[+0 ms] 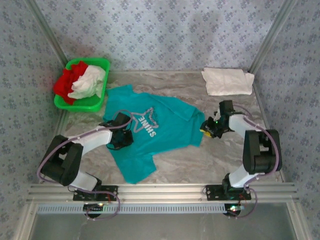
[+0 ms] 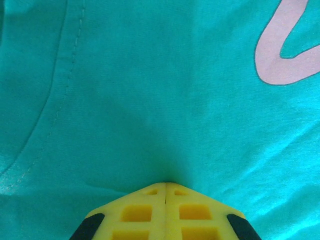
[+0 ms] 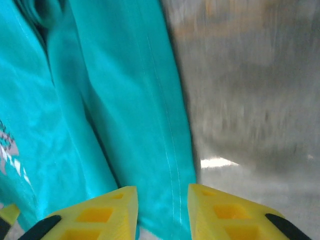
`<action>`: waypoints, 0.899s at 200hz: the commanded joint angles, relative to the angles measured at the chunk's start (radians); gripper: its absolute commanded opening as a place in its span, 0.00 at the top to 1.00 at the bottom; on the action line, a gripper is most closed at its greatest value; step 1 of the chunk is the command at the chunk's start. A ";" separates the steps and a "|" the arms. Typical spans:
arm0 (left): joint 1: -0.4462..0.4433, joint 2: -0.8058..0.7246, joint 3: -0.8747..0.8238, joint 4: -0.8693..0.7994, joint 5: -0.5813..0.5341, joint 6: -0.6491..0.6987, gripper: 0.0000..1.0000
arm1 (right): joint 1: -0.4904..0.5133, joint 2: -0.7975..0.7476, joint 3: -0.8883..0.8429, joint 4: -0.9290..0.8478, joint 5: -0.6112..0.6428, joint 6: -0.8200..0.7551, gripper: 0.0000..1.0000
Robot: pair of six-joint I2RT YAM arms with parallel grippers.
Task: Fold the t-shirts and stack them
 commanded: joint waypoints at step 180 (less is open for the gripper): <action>0.026 -0.101 -0.160 -0.013 -0.103 -0.062 1.00 | 0.139 -0.021 -0.149 0.168 -0.061 0.147 0.78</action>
